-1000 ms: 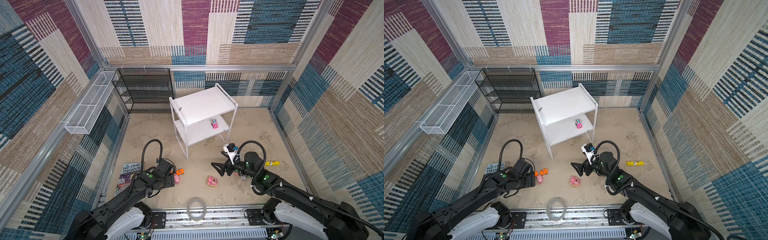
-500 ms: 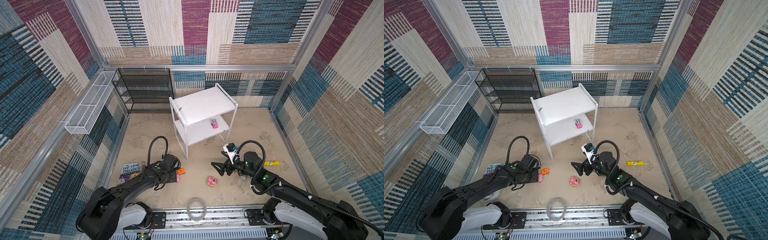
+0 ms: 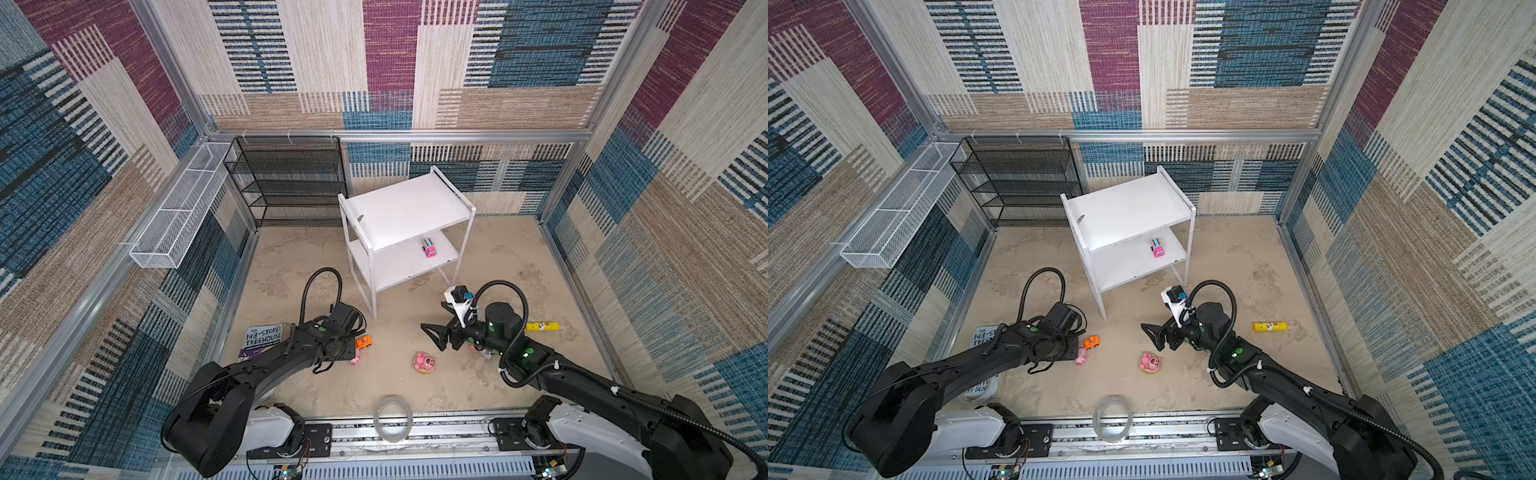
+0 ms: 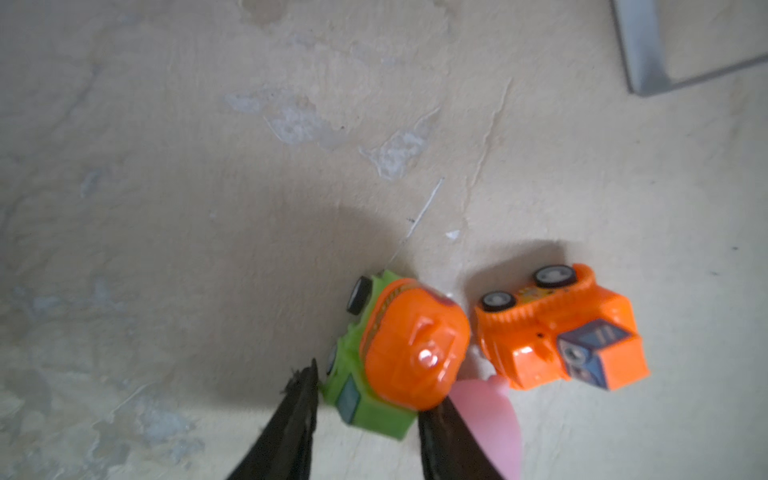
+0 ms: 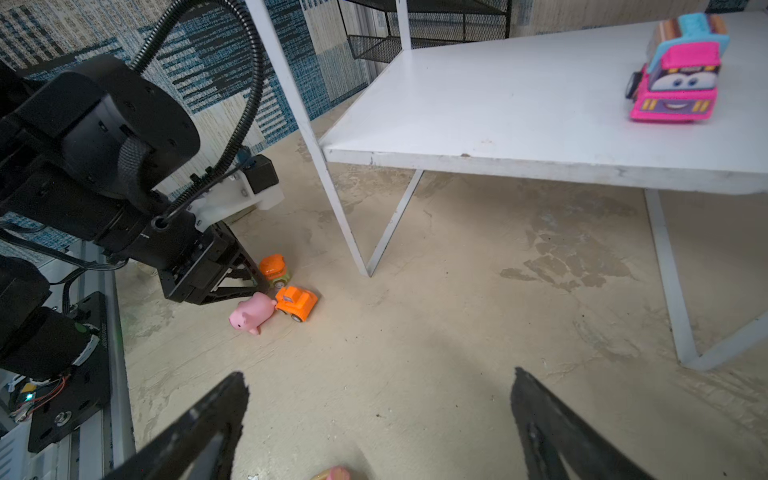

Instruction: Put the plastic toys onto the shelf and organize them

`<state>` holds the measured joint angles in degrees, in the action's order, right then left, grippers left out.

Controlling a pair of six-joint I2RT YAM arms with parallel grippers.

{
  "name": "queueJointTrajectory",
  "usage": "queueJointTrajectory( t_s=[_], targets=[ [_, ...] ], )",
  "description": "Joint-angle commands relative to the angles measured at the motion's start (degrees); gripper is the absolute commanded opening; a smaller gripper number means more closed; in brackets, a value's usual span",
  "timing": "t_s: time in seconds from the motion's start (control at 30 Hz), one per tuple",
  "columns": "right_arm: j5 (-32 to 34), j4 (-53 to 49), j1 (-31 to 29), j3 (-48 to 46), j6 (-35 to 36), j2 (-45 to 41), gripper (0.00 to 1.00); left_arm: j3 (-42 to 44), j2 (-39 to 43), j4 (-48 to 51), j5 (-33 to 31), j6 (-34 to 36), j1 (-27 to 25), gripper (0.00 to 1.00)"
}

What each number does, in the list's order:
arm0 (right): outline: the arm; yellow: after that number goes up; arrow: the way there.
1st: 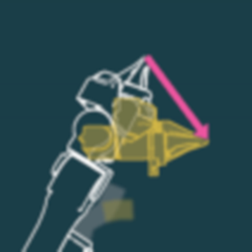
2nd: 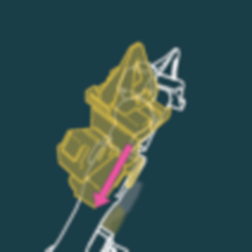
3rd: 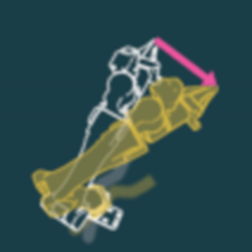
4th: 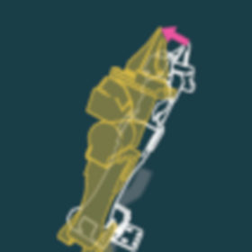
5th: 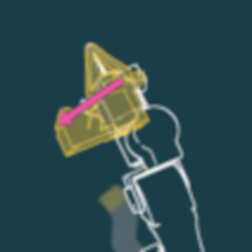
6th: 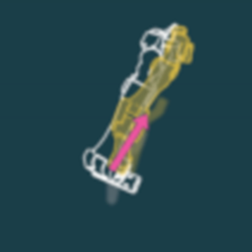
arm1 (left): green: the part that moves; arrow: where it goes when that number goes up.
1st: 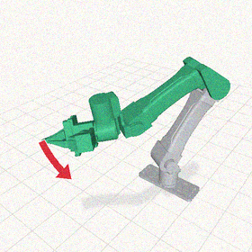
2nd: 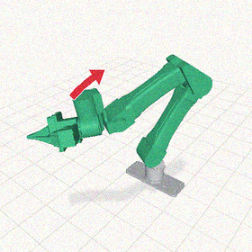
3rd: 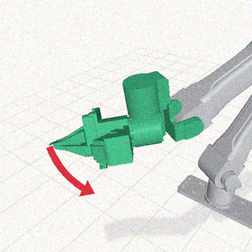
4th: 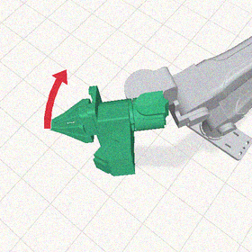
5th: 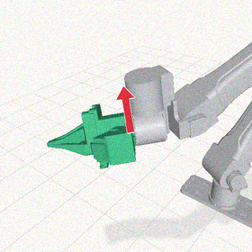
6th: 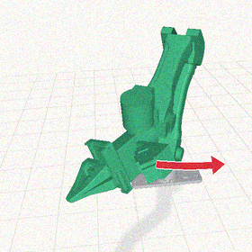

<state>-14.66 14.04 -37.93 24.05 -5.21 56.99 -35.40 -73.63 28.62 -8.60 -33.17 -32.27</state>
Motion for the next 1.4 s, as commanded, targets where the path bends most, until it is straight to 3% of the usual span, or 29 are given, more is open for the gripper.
queueJointTrajectory(
  t_s=[0.0,0.5,0.77,1.17,1.27,1.37],
  targets=[
    [-1.4,2.7,-0.1,0.8,0.8,0.7,1.00,0.2,0.8,0.5,0.2,0.9,0.0,0.36],
    [-3.0,2.0,-0.1,0.9,0.7,0.6,1.00,-3.3,-3.4,-1.2,4.1,-0.3,0.0,0.27],
    [-3.8,1.7,-0.2,0.0,0.4,-0.4,1.00,-4.8,-5.4,-3.5,10.2,-7.1,-0.2,0.44],
    [-3.3,5.4,-2.9,-1.7,-2.9,2.2,0.99,-6.3,-3.5,-5.2,16.7,-6.6,-0.5,0.50],
    [-0.3,7.8,-6.7,-2.1,-4.4,4.3,0.98,-6.5,-1.7,-2.2,14.8,-7.0,-0.5,0.52],
    [3.7,9.6,-11.6,-1.0,-5.9,8.2,0.96,-6.9,2.5,2.9,8.8,-6.4,-0.4,0.58]
  ],
)
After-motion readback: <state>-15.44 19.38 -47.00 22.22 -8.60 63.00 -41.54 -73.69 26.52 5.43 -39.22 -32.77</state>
